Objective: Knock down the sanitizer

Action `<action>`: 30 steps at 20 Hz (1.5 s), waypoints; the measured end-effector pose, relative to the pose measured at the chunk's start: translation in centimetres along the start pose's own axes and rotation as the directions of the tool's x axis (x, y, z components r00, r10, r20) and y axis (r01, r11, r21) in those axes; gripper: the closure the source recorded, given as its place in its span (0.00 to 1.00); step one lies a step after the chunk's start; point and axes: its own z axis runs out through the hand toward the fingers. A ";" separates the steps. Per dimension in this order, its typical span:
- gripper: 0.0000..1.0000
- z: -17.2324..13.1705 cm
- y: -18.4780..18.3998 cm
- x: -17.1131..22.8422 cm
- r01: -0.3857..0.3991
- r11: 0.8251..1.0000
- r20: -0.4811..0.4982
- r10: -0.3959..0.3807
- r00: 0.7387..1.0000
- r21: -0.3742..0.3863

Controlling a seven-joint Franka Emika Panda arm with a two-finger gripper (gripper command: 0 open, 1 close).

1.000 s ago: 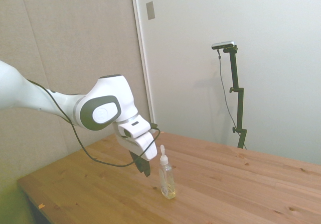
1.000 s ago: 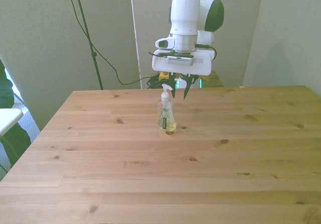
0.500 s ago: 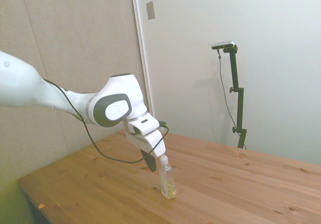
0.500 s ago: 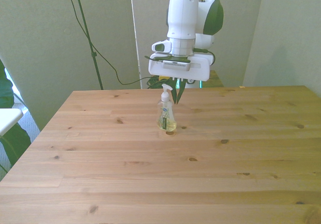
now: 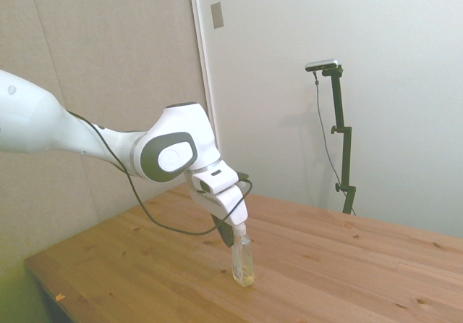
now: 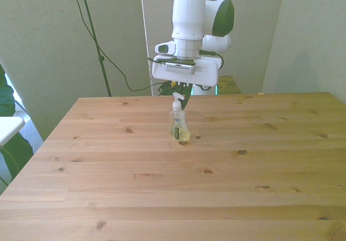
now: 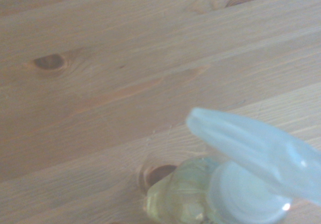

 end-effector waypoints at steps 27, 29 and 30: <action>0.00 3.3 -5.2 6.9 -0.065 0.997 0.019 0.065 0.998 0.033; 0.00 2.6 -4.4 5.5 -0.051 0.998 0.028 0.050 0.998 0.035; 0.00 2.3 -4.1 4.9 -0.045 0.998 0.032 0.044 0.999 0.036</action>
